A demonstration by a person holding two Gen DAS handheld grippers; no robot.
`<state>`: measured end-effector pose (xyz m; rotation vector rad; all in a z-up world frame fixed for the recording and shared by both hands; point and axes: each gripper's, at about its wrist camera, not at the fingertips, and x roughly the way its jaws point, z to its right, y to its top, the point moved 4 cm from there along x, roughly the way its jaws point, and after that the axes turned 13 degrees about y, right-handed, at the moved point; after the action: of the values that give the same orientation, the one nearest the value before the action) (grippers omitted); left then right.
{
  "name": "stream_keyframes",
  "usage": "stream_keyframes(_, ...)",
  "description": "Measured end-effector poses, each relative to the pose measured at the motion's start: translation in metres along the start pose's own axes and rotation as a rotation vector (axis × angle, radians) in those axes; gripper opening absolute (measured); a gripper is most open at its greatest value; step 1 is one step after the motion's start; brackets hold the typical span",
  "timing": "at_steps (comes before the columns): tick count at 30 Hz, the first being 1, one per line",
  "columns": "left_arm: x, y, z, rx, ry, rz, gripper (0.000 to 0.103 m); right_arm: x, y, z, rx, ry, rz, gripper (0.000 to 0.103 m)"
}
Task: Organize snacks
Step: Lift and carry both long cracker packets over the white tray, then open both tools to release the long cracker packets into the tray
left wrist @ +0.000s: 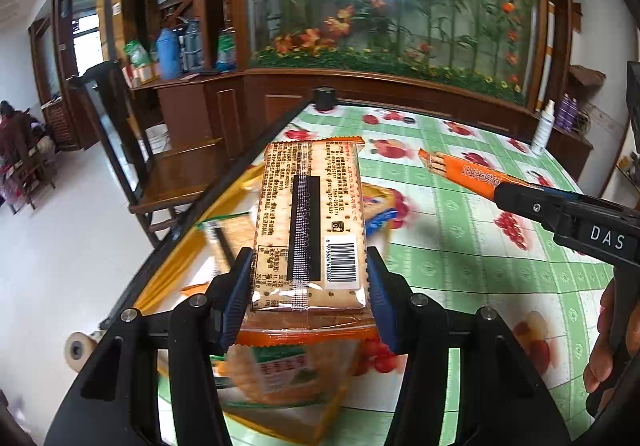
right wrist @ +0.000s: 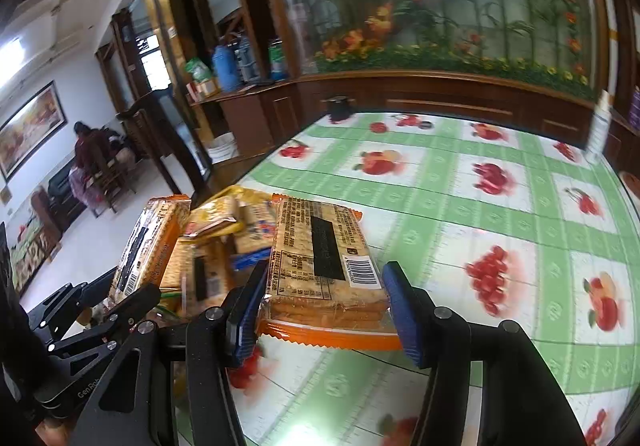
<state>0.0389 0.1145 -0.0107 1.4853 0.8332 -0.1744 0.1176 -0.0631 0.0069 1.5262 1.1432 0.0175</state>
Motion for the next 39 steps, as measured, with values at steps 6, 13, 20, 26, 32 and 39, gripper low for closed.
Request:
stream_keyframes(6,0.007,-0.001,-0.024,-0.031,0.033,-0.012,0.053,0.026,0.009,-0.033,-0.035,0.059,-0.023,0.058)
stream_keyframes(13,0.018,-0.004,-0.045,-0.067,0.055,-0.032,0.053,0.054,0.016,-0.063,-0.081,0.098,-0.048,0.058)
stream_keyframes(20,0.031,-0.009,-0.056,-0.089,0.062,-0.055,0.053,0.079,0.018,-0.075,-0.096,0.114,-0.071,0.058)
stream_keyframes(26,0.040,-0.011,-0.064,-0.106,0.070,-0.073,0.053,0.093,0.020,-0.074,-0.094,0.116,-0.080,0.058)
stream_keyframes(32,0.048,-0.011,-0.069,-0.120,0.076,-0.086,0.053,0.103,0.022,-0.076,-0.095,0.124,-0.084,0.058)
stream_keyframes(39,0.051,-0.008,-0.074,-0.133,0.059,-0.098,0.053,0.107,0.026,-0.085,-0.103,0.162,-0.080,0.058)
